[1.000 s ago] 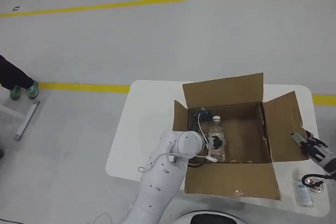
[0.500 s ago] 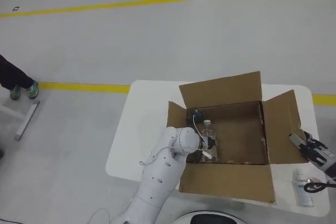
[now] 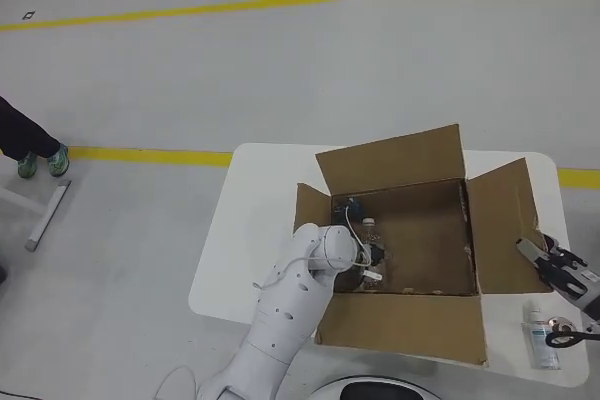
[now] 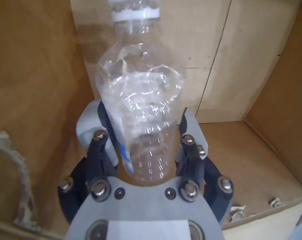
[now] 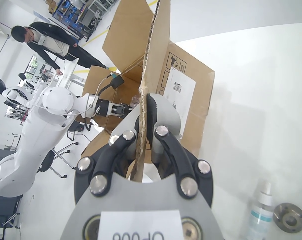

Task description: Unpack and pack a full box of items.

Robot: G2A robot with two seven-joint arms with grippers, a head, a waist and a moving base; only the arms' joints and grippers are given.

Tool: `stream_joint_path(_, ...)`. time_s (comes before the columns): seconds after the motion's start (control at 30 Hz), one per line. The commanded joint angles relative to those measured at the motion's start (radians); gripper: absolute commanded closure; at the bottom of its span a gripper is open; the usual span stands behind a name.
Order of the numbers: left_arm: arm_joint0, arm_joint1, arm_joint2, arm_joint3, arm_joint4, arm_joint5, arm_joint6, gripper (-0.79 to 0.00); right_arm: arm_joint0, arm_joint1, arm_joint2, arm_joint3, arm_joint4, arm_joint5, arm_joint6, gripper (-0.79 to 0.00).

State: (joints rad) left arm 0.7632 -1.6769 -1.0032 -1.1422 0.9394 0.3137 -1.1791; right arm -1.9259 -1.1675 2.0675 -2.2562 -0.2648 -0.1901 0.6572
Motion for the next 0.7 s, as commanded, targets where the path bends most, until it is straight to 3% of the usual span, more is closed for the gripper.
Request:
stream_joint_path(0.0,-0.006,0.001,0.007,-0.004,0.017,-0.002,-0.010,-0.785,0.007,0.001,0.001,0.012,-0.007,0.004,0.000,0.000)
stream_joint_path(0.4,0.024,0.013,0.020,-0.167,0.037,-0.013,-0.085,-0.785,0.070,0.013,-0.029,0.165,-0.154,0.018,-0.017,0.000)
stream_joint_path(0.47,0.036,0.014,0.021,-0.208,0.019,-0.015,-0.091,-0.785,0.076,0.014,-0.039,0.191,-0.173,0.012,-0.024,-0.034)
stream_joint_path(0.57,0.049,0.016,0.034,-0.262,0.014,-0.049,-0.087,-0.785,0.079,0.015,-0.045,0.222,-0.185,0.006,-0.034,-0.354)
stream_joint_path(0.63,0.052,0.018,0.047,-0.278,0.030,-0.059,-0.102,-0.785,0.079,0.015,-0.042,0.229,-0.190,0.007,-0.038,-0.723)
stream_joint_path(0.67,0.052,0.018,0.056,-0.287,0.044,-0.061,-0.105,-0.785,0.079,0.016,-0.039,0.229,-0.191,0.008,-0.039,-0.785)
